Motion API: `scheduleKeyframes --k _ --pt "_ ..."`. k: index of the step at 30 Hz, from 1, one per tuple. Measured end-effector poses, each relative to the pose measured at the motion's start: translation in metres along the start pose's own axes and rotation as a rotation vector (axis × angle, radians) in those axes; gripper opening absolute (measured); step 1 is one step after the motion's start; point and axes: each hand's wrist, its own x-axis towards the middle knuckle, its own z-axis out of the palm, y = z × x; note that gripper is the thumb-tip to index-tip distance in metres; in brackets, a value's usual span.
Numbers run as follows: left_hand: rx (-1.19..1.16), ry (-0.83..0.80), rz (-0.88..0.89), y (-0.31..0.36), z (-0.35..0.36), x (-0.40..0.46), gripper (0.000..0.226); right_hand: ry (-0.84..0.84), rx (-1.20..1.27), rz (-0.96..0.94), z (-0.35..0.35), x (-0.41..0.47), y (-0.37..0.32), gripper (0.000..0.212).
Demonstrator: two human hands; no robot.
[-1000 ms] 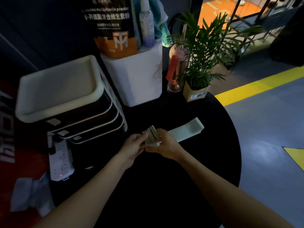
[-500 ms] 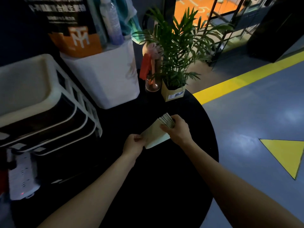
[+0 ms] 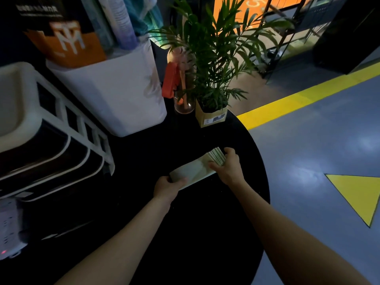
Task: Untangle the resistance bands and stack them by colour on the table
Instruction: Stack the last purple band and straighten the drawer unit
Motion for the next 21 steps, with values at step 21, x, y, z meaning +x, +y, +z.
scheduleKeyframes --k 21 --pt "-0.218 -0.196 -0.105 -0.003 -0.008 0.010 0.059 -0.058 0.092 0.126 0.008 0.005 0.011 0.043"
